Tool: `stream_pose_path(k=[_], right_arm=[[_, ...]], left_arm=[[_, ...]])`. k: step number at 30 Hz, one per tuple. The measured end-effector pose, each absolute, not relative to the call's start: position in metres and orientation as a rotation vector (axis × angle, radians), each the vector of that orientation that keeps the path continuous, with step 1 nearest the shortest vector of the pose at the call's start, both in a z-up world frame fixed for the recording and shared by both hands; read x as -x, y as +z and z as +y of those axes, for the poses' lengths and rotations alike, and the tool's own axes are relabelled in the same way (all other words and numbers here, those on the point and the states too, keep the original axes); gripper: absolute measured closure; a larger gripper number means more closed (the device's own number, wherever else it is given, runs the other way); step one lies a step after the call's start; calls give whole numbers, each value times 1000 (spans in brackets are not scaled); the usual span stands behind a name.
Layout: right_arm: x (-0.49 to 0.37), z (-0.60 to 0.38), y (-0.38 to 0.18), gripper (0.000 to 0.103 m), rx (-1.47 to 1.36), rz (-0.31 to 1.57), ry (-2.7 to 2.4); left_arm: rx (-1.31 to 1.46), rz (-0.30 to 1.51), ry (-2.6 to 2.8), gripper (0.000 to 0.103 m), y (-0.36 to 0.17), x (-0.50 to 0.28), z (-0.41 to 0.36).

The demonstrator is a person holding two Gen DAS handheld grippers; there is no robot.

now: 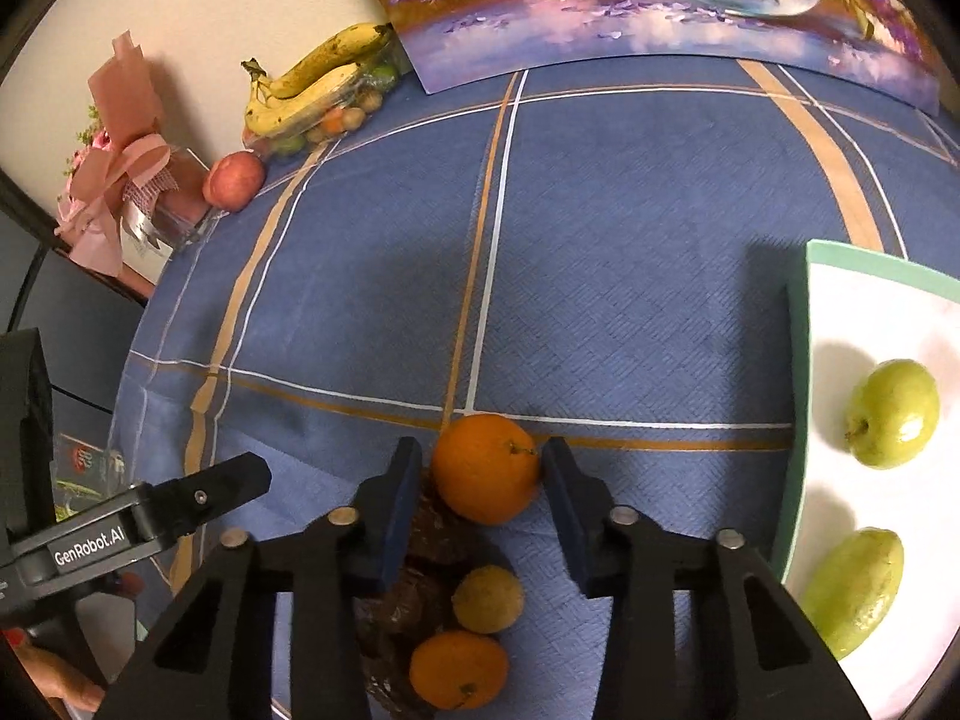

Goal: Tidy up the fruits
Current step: 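Grasp an orange with the right tool while the left tool grasps a brown dried date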

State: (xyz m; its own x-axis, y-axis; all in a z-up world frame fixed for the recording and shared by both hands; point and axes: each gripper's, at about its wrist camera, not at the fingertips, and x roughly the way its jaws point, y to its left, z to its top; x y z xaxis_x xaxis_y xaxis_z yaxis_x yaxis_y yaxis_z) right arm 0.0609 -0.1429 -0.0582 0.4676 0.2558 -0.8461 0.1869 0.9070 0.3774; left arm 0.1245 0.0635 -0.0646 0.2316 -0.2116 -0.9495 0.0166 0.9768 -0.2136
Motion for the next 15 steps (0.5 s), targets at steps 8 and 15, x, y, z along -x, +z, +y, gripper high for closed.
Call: stream_pose_path(k=[8,15], right_arm=[[-52,-147,-47,64,-416,1095,24],[-31,-163,-25,64,-388,1056,-28]], left_arm=[[171,1348,-233,2,-66,-118,47],[164,1375,-326,4,-67,-110,24]])
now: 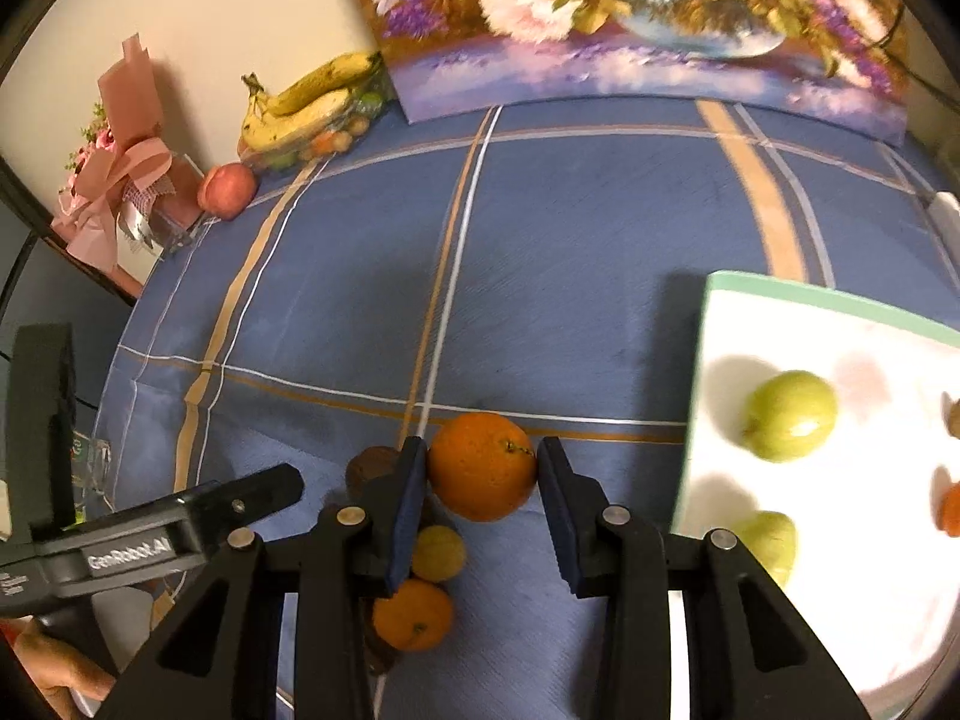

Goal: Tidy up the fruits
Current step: 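Grasp an orange with the right tool while the left tool grasps a brown dried date, then carry the date and orange into the white tray with both tools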

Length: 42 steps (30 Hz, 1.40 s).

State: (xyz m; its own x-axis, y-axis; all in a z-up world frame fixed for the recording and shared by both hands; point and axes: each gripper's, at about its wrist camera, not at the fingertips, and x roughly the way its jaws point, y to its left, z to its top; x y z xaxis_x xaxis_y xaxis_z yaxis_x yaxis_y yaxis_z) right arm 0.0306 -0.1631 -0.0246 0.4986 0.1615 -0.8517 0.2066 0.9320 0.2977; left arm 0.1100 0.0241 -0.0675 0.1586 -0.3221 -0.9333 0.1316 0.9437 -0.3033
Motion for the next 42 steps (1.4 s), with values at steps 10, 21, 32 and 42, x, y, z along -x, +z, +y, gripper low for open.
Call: stream_pose_path(k=[10,21,32,42], right_arm=[[-7,-187,-7,64,-386,1018,-74],[4,-198,-3,64,-394,999,-82],[13,-214,-1,64,-432,985,-110],[42,-271,1,64,-498,968,-294]], left_arm=[[97,1408,-412,21,-72,-96,-8],[80,1411,-424,45,-75,-91,-17],[89,1306,-443,46,-46,-82,-17],[48,1219,-585,46,-16,-51,-52]])
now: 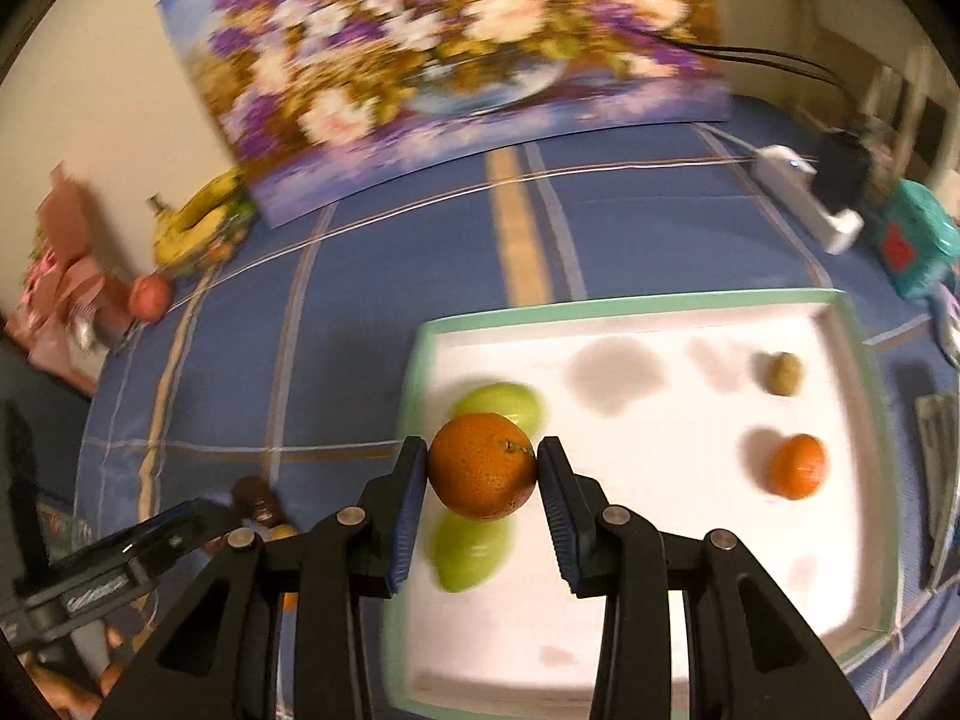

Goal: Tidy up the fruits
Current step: 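Carry the date and orange into the white tray with both tools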

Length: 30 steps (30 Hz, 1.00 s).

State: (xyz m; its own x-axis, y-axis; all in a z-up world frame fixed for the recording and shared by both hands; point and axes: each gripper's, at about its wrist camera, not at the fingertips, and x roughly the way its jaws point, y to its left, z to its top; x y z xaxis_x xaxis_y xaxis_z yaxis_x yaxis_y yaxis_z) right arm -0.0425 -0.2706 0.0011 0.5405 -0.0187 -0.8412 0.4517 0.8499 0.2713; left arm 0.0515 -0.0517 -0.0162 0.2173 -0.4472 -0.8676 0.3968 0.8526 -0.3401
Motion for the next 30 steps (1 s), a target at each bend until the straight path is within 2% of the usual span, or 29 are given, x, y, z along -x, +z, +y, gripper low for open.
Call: stream_pose_path(k=[12,30], right_arm=[[79,-324,3,64,-558,935,-434],[93,-338,-5,64,-573,952,-453]], left_arm=[[-57,1200,-742,46,-10,-9,-103],[-245,1221,-784,46,-34,22,-151]])
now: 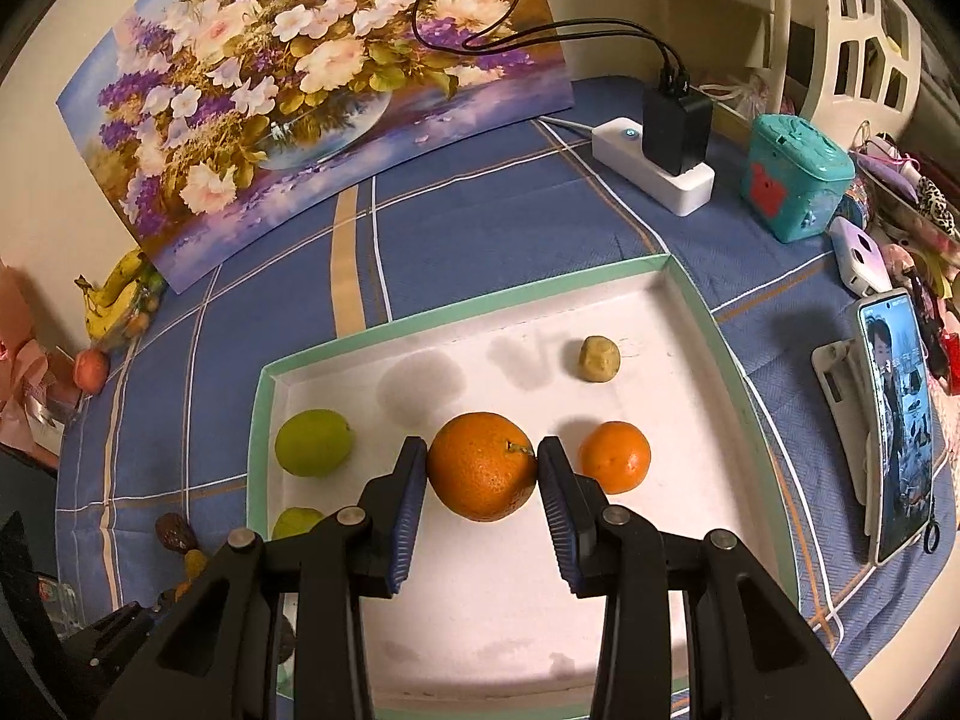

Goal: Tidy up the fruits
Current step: 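Carry the date and orange into the white tray with both tools, then open both tools to release the date and orange in the tray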

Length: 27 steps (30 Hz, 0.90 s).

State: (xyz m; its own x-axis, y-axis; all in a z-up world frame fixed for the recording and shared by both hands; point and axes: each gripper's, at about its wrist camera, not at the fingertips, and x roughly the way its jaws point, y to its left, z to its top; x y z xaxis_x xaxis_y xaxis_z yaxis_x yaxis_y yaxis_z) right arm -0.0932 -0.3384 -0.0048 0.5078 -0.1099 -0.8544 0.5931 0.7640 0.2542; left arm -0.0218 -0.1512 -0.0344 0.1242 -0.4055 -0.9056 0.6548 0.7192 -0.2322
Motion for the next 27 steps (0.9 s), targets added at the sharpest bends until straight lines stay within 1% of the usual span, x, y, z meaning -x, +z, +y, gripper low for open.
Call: stream_pose_path(k=[10,17,21,27], right_arm=[[86,-338,-30,64,-574,1045,-448],[83,-340,-51,64,-583,1121,-448],[82,-339,-52,63,-582,1121,-444],[81,-340,-52,63,-581,1121,-444]], left_arm=[[-317,1223,-793,46,-45,31,-163],[-372,1259,-794,46,-60,38,-171],[-411,1241,-788,45,-62,43,-176],[-404,1261,-797,45,-61,43,-176]])
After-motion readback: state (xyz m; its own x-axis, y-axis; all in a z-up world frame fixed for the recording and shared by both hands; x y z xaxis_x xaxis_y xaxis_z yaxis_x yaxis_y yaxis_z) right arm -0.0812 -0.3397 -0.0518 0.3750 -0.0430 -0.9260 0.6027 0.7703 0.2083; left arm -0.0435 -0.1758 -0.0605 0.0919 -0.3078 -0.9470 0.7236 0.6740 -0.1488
